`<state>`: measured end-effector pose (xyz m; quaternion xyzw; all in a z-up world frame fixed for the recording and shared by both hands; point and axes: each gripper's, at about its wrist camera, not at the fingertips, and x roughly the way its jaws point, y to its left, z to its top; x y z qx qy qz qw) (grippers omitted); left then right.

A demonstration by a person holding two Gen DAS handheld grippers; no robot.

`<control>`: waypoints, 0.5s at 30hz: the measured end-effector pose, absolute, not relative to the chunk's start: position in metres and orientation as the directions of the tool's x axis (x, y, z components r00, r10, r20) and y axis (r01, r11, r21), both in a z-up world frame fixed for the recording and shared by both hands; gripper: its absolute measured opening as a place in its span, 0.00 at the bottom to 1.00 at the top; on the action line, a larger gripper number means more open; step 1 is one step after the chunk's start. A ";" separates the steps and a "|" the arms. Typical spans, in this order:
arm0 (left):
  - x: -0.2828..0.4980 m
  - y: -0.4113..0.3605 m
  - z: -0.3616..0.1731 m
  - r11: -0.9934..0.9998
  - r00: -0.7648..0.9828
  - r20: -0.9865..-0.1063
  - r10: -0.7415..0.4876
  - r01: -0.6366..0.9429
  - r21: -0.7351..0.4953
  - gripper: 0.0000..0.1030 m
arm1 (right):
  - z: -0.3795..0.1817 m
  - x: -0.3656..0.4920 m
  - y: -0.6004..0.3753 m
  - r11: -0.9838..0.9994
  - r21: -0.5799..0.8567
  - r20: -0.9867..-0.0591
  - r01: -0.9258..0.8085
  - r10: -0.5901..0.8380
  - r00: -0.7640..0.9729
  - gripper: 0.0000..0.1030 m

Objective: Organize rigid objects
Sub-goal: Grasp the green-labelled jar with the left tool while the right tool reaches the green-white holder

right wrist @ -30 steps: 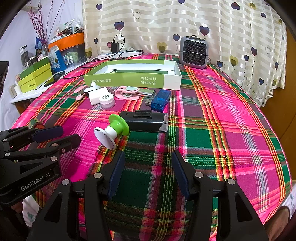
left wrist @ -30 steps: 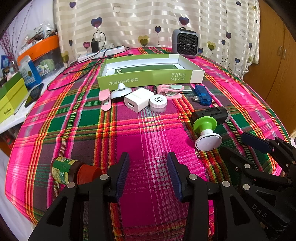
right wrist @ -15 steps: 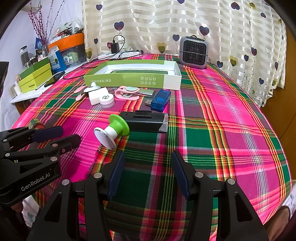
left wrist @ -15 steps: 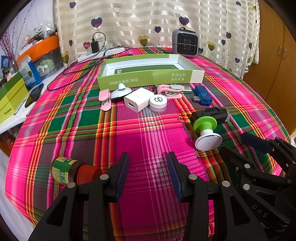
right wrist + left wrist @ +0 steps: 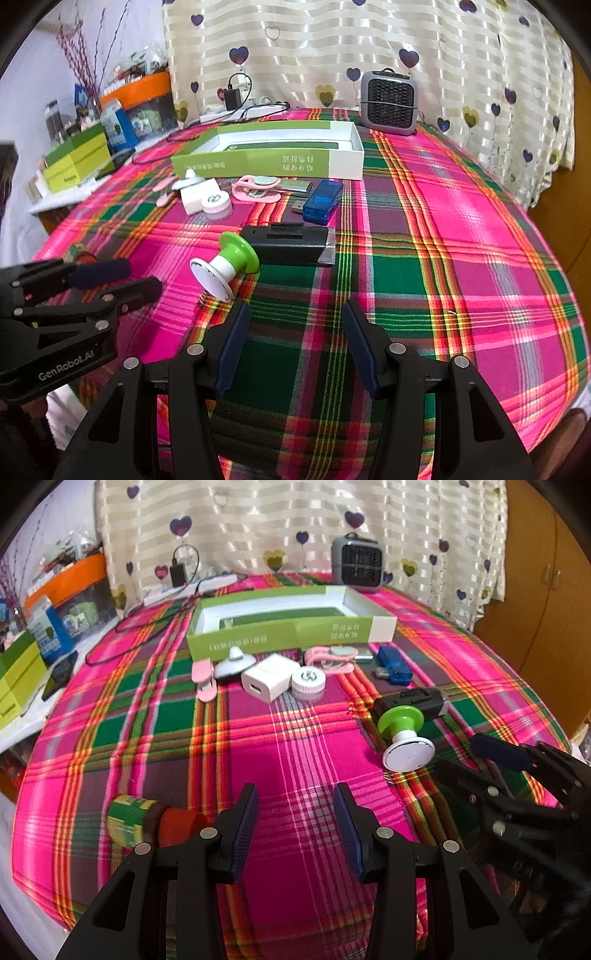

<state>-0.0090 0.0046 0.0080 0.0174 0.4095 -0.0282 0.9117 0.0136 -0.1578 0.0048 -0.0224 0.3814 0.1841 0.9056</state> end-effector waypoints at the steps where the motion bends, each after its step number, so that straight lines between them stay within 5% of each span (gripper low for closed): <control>1: -0.014 0.005 0.013 0.997 0.684 -0.729 -0.028 0.067 0.024 0.39 | 0.005 0.015 -0.162 0.926 0.133 -0.692 -0.354 0.343 0.635 0.52; 15: -0.060 0.061 0.048 0.999 0.774 -0.633 -0.032 0.041 0.000 0.39 | 0.024 0.018 -0.162 0.800 0.274 -0.565 -0.534 0.583 0.584 0.52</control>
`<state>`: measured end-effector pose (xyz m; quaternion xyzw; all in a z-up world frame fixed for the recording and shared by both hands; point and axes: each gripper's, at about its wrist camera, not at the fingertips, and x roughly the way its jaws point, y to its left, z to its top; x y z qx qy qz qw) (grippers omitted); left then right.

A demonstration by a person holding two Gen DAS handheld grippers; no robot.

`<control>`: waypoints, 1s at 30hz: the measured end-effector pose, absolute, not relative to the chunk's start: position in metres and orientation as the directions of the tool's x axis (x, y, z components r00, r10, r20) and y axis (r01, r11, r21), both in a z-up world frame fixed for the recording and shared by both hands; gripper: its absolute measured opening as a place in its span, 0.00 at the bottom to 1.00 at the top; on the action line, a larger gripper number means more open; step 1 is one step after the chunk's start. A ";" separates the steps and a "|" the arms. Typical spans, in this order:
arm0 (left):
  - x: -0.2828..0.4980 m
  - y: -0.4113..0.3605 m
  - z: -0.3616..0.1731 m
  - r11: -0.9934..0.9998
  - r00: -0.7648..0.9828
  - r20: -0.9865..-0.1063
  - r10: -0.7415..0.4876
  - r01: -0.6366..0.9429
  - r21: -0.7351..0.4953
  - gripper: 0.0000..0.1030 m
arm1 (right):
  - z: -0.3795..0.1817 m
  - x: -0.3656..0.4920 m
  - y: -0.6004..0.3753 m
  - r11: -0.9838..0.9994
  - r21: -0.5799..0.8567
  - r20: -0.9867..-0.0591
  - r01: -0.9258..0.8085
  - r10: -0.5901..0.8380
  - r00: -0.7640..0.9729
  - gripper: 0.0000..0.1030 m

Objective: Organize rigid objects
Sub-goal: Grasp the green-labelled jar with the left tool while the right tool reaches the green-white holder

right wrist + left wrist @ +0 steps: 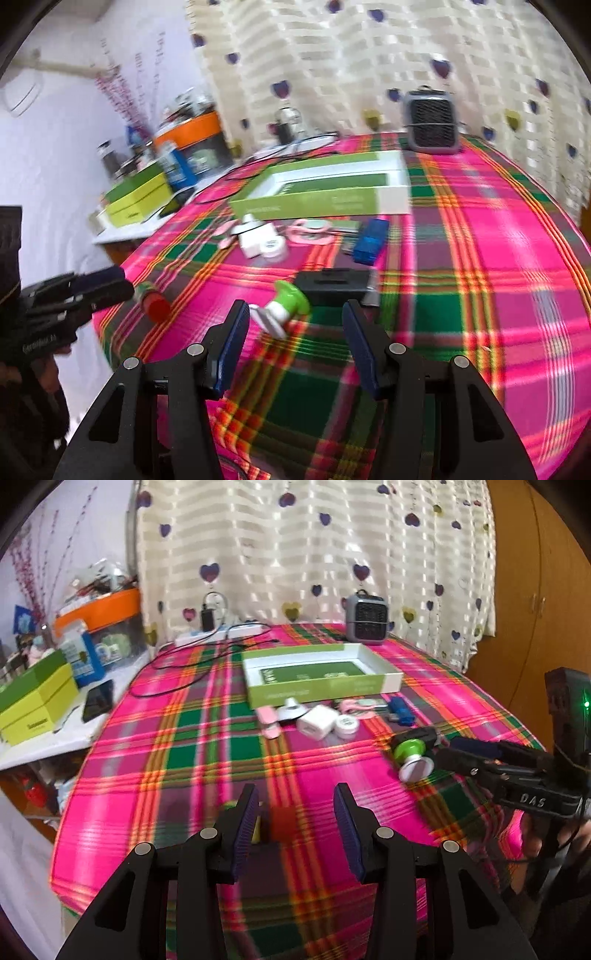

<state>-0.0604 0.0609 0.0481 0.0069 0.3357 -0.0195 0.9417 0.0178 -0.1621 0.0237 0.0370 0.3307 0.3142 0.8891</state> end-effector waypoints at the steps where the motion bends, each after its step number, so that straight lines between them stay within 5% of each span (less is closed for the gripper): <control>1: -0.061 0.065 0.046 0.999 0.769 -0.639 -0.026 0.032 -0.001 0.39 | 0.023 0.018 -0.160 0.795 0.265 -0.564 -0.546 0.587 0.580 0.52; 30: -0.010 0.088 0.009 0.999 0.712 -0.703 -0.005 -0.024 -0.031 0.41 | 0.012 0.036 -0.120 0.731 0.096 -0.653 -0.675 0.558 0.511 0.52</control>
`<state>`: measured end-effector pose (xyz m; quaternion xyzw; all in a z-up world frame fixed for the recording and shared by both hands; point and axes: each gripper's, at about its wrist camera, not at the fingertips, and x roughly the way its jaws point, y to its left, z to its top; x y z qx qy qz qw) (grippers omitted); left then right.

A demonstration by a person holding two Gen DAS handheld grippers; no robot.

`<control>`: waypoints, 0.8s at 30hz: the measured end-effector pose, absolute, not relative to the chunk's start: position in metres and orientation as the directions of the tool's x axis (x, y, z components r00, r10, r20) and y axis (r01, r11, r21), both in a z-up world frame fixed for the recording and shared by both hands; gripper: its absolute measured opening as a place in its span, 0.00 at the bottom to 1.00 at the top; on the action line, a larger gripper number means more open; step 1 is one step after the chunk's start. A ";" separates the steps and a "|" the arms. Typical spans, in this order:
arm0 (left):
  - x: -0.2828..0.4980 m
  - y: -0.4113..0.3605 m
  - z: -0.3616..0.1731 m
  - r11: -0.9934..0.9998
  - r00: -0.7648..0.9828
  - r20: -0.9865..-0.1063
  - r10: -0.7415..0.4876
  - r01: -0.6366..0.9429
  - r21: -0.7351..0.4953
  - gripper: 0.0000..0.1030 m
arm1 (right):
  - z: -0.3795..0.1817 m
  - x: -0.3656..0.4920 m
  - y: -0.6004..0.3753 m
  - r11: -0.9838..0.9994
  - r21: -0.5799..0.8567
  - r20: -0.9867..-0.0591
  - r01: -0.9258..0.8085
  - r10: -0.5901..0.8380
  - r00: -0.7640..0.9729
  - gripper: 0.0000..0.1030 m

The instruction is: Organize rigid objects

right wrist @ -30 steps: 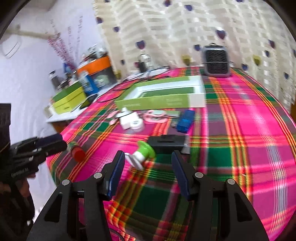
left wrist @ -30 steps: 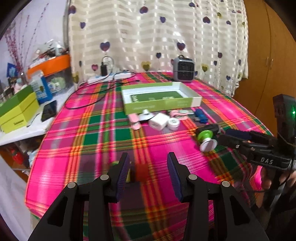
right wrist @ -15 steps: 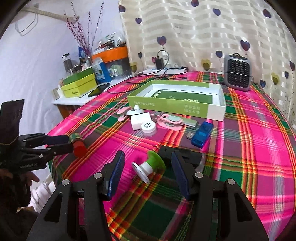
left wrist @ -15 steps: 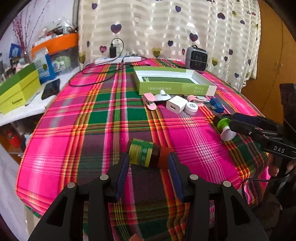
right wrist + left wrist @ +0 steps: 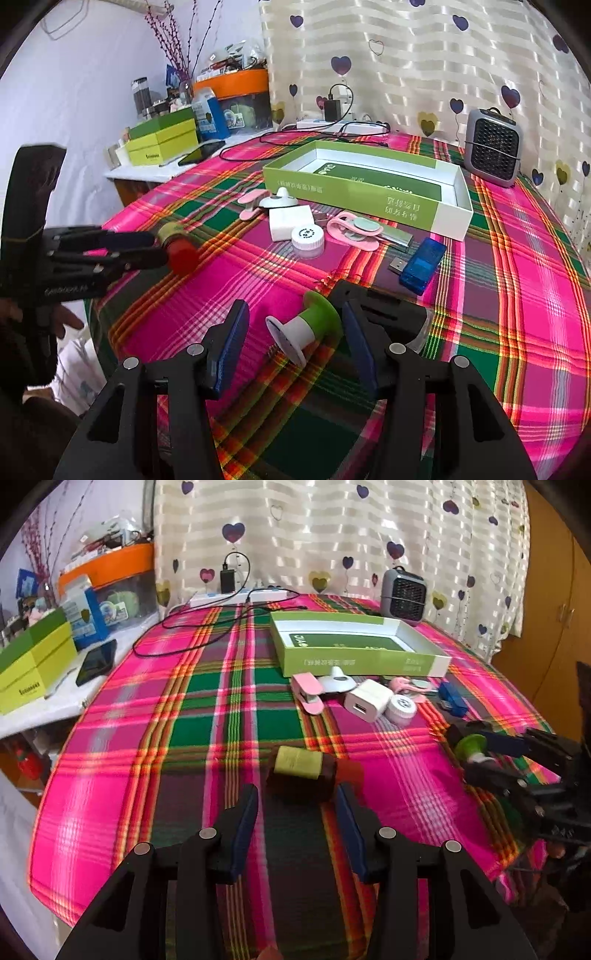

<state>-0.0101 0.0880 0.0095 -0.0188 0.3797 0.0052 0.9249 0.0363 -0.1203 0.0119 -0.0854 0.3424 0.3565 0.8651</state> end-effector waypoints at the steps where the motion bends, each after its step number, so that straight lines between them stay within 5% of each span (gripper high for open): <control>1: -0.006 0.088 0.009 0.999 0.710 -0.705 0.007 -0.029 -0.018 0.41 | 0.011 0.036 -0.119 0.734 0.085 -0.658 -0.674 0.550 0.515 0.52; 13: 0.021 0.087 0.018 0.997 0.716 -0.694 -0.072 0.041 -0.061 0.41 | 0.005 0.038 -0.115 0.743 0.078 -0.680 -0.665 0.528 0.510 0.51; 15: 0.018 0.087 0.023 0.995 0.725 -0.683 -0.092 0.045 -0.086 0.41 | 0.005 0.039 -0.115 0.745 0.075 -0.679 -0.662 0.525 0.513 0.43; 18: 0.019 0.090 0.029 0.988 0.728 -0.674 -0.126 0.033 -0.149 0.41 | 0.004 0.039 -0.116 0.745 0.081 -0.676 -0.662 0.529 0.513 0.43; 24: 0.033 0.085 0.026 0.993 0.710 -0.700 -0.077 -0.006 -0.115 0.41 | 0.007 0.037 -0.117 0.738 0.112 -0.667 -0.665 0.552 0.500 0.43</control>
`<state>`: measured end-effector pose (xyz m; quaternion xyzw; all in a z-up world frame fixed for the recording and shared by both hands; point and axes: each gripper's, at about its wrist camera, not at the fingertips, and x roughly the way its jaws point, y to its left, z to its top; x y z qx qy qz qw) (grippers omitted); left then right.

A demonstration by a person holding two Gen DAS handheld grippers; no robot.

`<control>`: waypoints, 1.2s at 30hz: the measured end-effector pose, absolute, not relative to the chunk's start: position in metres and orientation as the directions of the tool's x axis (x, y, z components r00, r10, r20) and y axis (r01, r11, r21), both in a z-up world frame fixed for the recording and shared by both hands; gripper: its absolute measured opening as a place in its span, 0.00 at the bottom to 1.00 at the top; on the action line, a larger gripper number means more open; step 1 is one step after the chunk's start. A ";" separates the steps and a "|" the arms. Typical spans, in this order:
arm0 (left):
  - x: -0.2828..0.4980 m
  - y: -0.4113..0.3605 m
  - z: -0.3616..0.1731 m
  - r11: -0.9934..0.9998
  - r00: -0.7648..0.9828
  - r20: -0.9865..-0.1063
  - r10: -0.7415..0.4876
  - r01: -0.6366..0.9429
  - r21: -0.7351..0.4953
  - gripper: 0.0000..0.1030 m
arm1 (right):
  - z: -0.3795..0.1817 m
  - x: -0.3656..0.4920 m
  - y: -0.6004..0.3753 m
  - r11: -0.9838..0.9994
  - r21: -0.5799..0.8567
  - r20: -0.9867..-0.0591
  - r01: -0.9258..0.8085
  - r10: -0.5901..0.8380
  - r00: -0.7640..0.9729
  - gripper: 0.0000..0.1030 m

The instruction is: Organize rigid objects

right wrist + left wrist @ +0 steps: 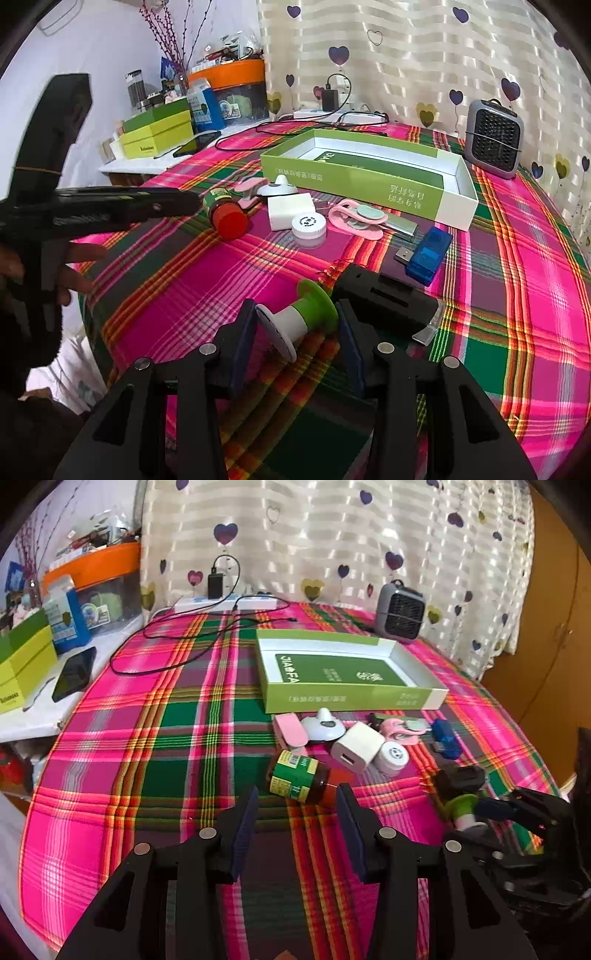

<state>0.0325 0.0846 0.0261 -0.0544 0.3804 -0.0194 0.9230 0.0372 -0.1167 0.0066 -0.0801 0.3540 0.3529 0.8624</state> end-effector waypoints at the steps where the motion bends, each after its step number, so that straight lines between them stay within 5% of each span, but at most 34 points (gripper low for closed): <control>1: 0.034 0.085 0.026 0.993 0.707 -0.703 -0.073 -0.011 -0.115 0.41 | 0.008 0.037 -0.118 0.736 0.118 -0.664 -0.666 0.557 0.498 0.43; 25: 0.070 0.109 0.022 0.984 0.641 -0.755 -0.137 0.000 -0.178 0.42 | 0.020 0.045 -0.120 0.751 0.132 -0.623 -0.646 0.570 0.535 0.43; 31: 0.063 0.083 0.039 0.998 0.709 -0.704 -0.050 0.009 -0.062 0.41 | 0.022 0.045 -0.125 0.769 0.136 -0.614 -0.625 0.560 0.556 0.43; 36: 0.060 0.039 0.041 0.986 0.695 -0.704 -0.143 0.160 -0.042 0.41 | 0.023 0.045 -0.139 0.801 0.138 -0.607 -0.583 0.533 0.589 0.43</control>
